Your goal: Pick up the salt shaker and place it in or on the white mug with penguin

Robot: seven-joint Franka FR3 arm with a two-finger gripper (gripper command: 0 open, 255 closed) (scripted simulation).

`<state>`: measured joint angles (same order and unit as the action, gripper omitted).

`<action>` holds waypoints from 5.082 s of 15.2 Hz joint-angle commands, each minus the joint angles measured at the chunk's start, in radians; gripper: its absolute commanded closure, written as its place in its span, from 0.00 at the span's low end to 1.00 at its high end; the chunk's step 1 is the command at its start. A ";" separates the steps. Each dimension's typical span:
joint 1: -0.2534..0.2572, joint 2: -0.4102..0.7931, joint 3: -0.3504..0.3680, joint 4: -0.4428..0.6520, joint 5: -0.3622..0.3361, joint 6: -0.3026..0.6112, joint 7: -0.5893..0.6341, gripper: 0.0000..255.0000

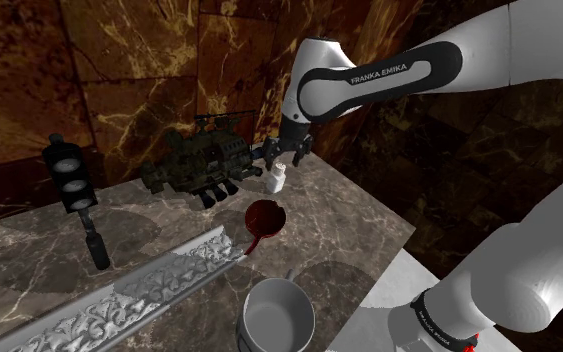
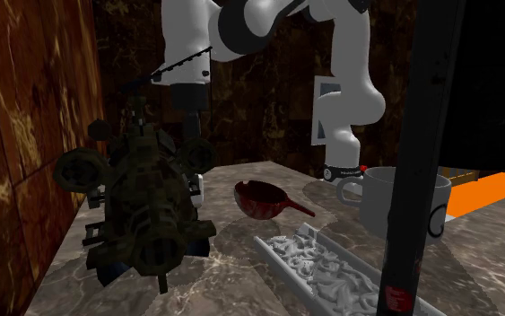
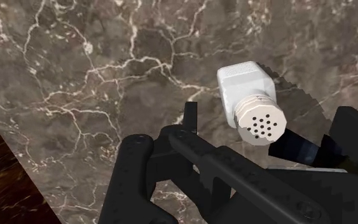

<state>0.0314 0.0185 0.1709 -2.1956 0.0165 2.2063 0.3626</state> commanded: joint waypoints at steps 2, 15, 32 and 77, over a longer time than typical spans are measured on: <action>0.000 0.010 0.000 -0.004 -0.002 0.014 0.001 0.00; 0.000 0.010 0.000 -0.004 -0.002 0.014 0.001 1.00; -0.002 -0.070 -0.002 0.101 0.011 -0.170 -0.007 1.00; 0.235 -0.562 0.307 0.043 0.242 -0.548 0.468 1.00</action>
<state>0.2583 -0.5418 0.4595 -2.1640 0.2497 1.6682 0.8037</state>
